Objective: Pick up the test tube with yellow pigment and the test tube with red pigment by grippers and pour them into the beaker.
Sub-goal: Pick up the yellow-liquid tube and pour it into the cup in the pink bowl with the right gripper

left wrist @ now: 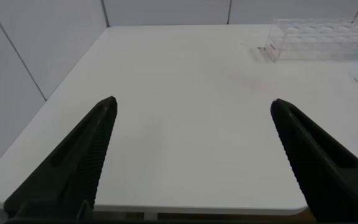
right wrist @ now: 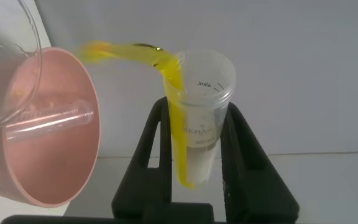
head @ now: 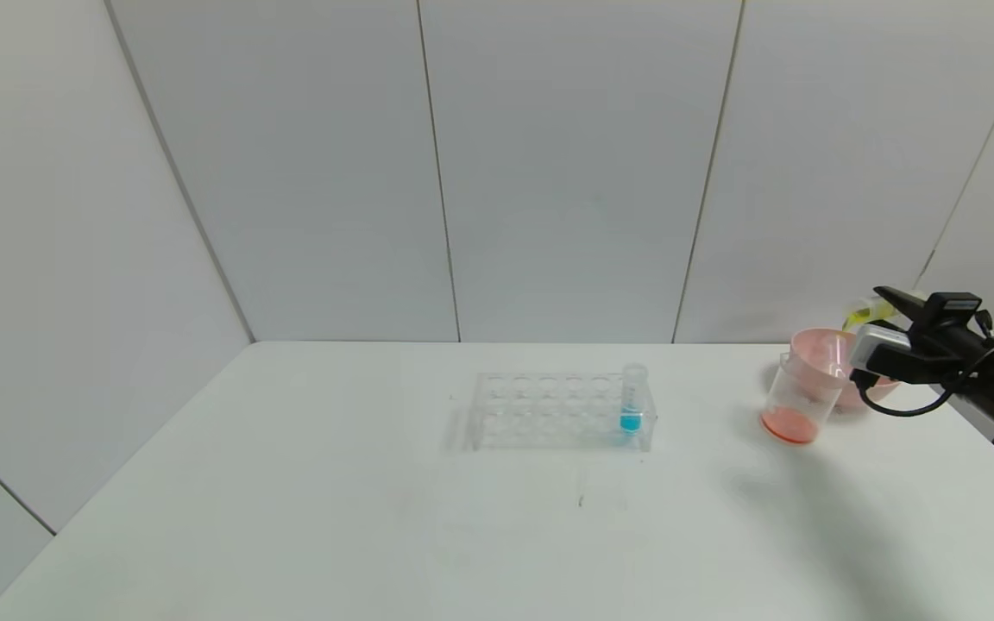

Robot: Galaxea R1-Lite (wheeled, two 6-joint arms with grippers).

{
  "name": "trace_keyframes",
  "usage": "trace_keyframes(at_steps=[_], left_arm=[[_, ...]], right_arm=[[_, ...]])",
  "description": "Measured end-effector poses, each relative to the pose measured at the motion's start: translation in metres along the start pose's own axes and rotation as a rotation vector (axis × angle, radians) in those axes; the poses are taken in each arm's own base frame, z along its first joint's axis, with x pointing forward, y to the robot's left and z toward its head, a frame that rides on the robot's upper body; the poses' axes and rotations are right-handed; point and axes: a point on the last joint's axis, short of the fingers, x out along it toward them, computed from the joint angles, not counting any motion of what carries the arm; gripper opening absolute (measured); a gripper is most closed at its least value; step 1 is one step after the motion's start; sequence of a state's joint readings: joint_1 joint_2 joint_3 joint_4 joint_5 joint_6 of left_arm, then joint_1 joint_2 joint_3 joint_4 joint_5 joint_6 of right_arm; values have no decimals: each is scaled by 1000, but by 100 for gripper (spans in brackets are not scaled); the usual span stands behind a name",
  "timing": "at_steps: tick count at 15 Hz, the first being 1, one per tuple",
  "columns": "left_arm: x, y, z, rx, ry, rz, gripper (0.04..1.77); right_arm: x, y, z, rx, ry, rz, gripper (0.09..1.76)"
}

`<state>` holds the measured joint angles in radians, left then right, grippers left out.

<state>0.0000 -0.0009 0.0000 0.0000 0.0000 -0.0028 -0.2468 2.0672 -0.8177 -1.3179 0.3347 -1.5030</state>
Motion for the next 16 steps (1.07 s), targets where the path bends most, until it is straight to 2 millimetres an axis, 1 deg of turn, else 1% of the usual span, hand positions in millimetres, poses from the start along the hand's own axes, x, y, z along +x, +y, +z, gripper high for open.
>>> trace_keyframes(at_steps=[3, 9, 16], left_arm=[[0, 0, 0, 0, 0, 0, 176], [0, 0, 0, 0, 0, 0, 176], [0, 0, 0, 0, 0, 0, 176]], right_arm=[[-1, 0, 0, -42, 16, 1, 52], [0, -1, 2, -67, 18, -1, 52], [-1, -1, 0, -111, 36, 0, 52]])
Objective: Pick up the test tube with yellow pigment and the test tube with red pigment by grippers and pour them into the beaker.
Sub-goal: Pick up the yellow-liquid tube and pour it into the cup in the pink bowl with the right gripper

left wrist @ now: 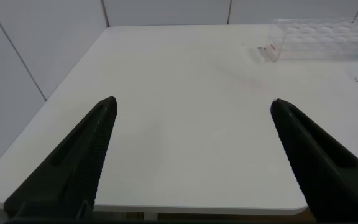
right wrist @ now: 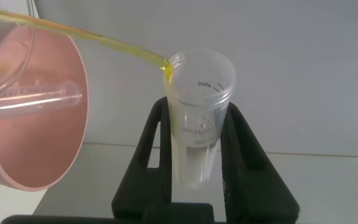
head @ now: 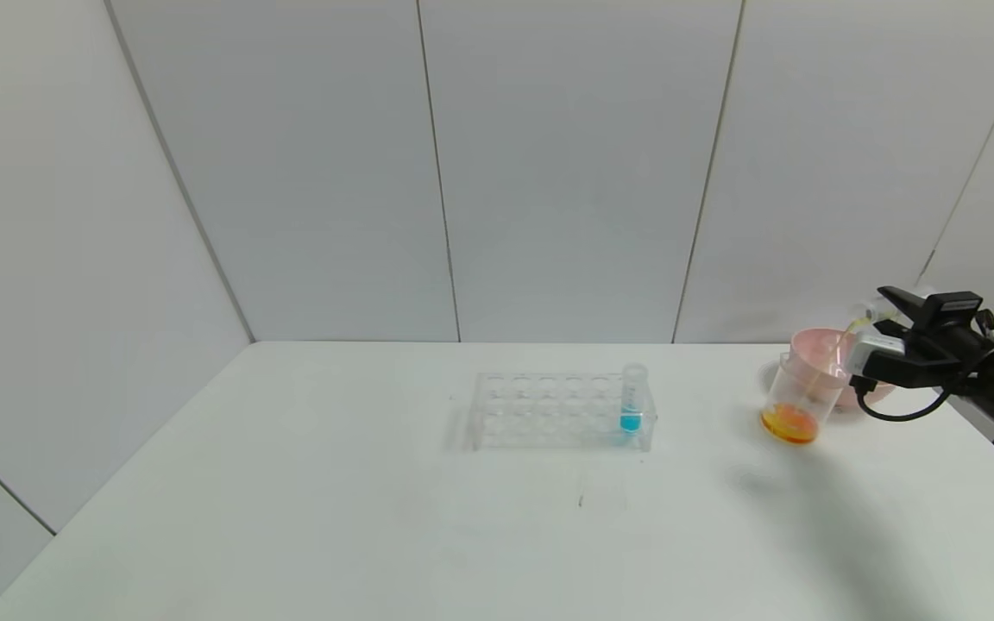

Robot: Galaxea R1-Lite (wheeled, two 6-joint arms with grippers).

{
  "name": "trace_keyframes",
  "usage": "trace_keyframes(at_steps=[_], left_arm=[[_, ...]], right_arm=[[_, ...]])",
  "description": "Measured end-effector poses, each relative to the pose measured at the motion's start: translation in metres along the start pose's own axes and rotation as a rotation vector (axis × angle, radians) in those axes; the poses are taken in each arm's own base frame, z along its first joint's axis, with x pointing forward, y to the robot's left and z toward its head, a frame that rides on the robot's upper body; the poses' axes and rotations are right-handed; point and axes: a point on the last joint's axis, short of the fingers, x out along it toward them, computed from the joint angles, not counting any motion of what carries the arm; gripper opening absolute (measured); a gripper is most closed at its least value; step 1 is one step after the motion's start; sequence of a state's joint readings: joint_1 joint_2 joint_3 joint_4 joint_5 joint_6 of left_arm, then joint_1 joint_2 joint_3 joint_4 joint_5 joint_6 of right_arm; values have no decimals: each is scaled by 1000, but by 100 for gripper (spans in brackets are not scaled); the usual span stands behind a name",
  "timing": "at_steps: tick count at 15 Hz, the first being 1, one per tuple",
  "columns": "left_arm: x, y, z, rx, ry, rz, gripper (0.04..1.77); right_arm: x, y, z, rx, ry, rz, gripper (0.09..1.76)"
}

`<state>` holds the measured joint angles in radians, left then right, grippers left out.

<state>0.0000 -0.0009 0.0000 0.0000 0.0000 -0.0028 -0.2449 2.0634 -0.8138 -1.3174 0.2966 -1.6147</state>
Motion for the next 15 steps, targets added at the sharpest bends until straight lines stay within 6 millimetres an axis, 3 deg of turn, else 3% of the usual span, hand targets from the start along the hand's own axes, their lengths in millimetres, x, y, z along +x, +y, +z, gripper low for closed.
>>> trace_keyframes(at_steps=[11, 15], left_arm=[[0, 0, 0, 0, 0, 0, 176], [0, 0, 0, 0, 0, 0, 176]], right_arm=[[1, -2, 1, -17, -1, -10, 52], [8, -10, 1, 52, 30, -25, 52]])
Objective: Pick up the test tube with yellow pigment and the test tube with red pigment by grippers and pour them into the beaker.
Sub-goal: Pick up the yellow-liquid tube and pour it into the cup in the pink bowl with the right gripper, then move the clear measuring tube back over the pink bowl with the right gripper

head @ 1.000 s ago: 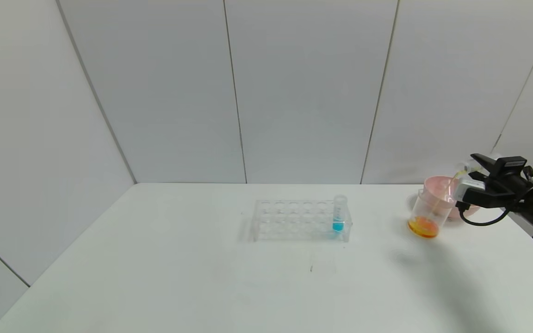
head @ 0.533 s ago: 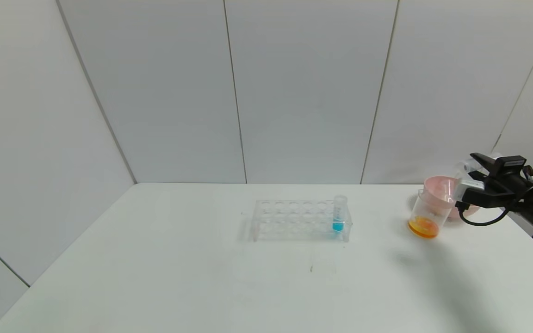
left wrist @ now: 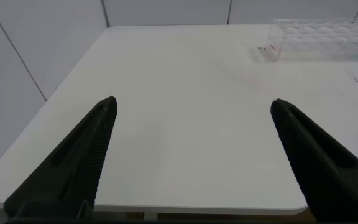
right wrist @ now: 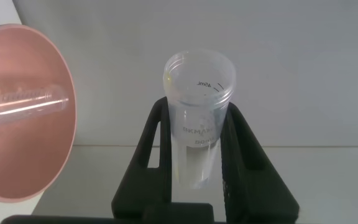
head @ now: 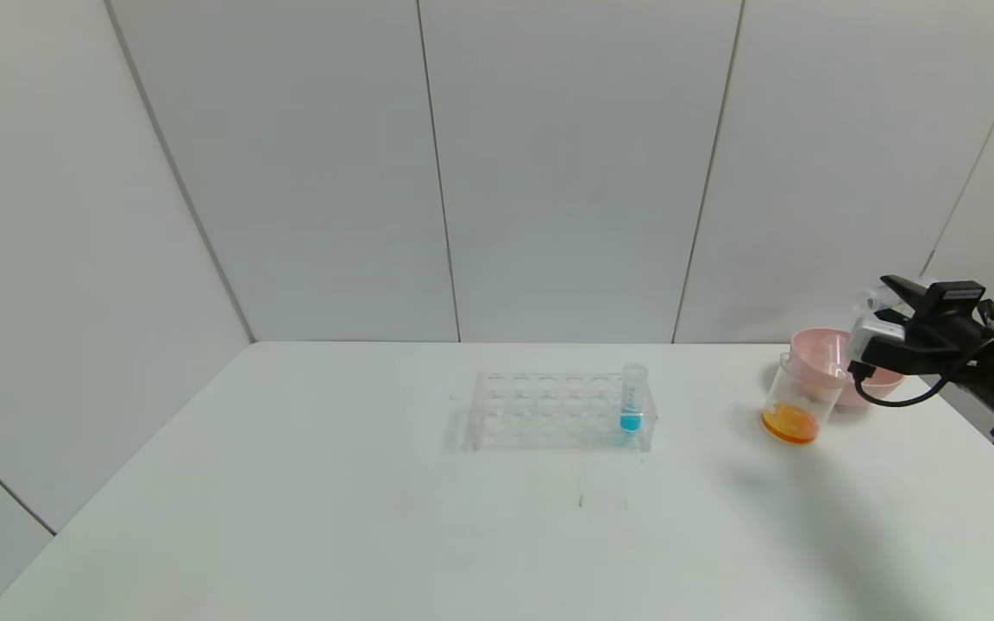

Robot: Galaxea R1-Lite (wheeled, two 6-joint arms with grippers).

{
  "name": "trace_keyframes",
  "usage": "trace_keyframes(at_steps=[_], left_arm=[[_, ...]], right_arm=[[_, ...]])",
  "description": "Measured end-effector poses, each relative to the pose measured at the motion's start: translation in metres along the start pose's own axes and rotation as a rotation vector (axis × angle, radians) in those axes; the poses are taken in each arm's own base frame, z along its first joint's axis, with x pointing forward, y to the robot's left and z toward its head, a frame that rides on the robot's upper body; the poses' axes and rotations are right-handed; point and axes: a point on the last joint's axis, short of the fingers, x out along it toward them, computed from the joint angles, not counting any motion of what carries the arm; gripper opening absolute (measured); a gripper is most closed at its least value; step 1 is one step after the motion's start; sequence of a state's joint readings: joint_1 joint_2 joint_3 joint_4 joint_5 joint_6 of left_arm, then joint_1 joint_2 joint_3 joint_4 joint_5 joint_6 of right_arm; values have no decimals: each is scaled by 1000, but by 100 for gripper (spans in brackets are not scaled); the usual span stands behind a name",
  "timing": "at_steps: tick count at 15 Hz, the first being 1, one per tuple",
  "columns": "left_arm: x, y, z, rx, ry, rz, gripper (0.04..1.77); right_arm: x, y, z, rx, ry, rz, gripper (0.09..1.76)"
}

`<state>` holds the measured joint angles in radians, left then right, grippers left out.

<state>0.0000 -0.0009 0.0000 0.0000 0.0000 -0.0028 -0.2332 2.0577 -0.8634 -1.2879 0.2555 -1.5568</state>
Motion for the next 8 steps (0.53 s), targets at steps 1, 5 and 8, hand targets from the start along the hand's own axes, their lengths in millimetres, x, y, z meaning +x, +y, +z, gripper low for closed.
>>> trace_keyframes(at_steps=[1, 5, 8], left_arm=[[0, 0, 0, 0, 0, 0, 176], [0, 0, 0, 0, 0, 0, 176], [0, 0, 0, 0, 0, 0, 176]], right_arm=[[5, -4, 0, 83, 21, 11, 52], [26, -24, 0, 532, 148, 37, 52], [34, -30, -2, 801, 254, 53, 52]])
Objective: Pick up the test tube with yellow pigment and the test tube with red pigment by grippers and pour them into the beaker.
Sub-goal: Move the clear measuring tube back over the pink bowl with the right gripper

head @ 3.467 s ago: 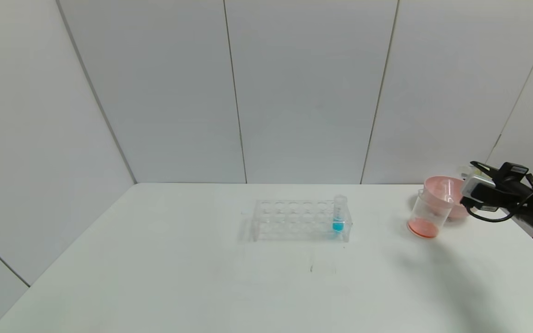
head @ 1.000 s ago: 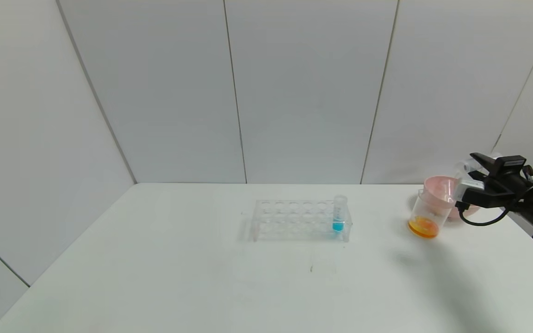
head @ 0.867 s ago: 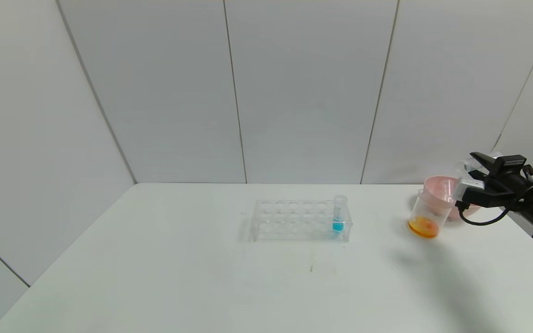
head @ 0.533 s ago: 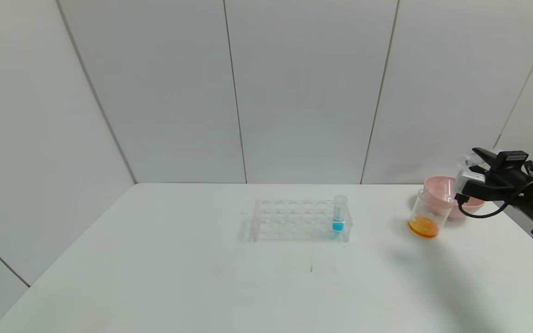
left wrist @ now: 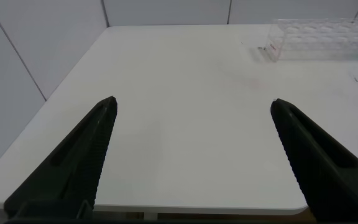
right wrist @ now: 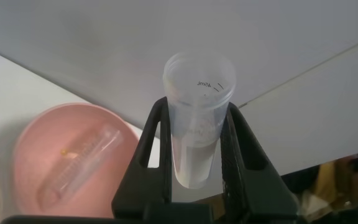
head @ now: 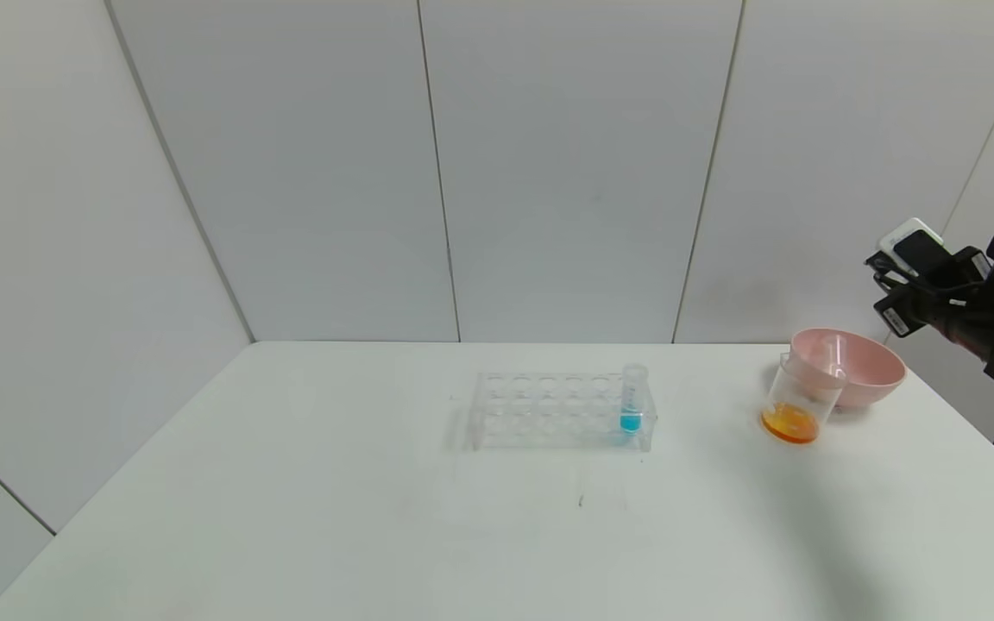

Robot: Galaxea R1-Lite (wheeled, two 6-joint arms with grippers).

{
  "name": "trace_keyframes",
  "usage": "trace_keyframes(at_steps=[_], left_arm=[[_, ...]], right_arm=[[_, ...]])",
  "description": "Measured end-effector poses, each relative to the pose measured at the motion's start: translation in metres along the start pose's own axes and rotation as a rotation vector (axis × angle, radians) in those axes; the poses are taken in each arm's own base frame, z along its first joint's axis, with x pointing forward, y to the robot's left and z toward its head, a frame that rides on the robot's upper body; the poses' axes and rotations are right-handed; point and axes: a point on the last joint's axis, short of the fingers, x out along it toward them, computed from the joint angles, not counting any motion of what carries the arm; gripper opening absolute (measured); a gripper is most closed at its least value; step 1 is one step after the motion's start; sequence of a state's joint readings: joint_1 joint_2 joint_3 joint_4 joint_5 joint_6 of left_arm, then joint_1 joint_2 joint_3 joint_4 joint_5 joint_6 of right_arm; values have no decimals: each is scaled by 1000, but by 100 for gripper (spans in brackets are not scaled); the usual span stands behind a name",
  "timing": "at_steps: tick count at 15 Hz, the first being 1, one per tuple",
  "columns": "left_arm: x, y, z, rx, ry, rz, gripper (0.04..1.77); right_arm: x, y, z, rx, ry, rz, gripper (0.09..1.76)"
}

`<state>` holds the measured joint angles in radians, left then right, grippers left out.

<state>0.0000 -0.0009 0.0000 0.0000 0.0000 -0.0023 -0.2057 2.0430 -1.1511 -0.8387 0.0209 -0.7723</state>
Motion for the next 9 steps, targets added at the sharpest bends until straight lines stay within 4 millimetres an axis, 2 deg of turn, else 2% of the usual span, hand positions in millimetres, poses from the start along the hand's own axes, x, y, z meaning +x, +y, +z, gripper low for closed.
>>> trace_keyframes(at_steps=[4, 9], left_arm=[[0, 0, 0, 0, 0, 0, 176], [0, 0, 0, 0, 0, 0, 176]], right_arm=[[6, 9, -9, 347, 112, 64, 52], [12, 18, -25, 644, 184, 42, 52]])
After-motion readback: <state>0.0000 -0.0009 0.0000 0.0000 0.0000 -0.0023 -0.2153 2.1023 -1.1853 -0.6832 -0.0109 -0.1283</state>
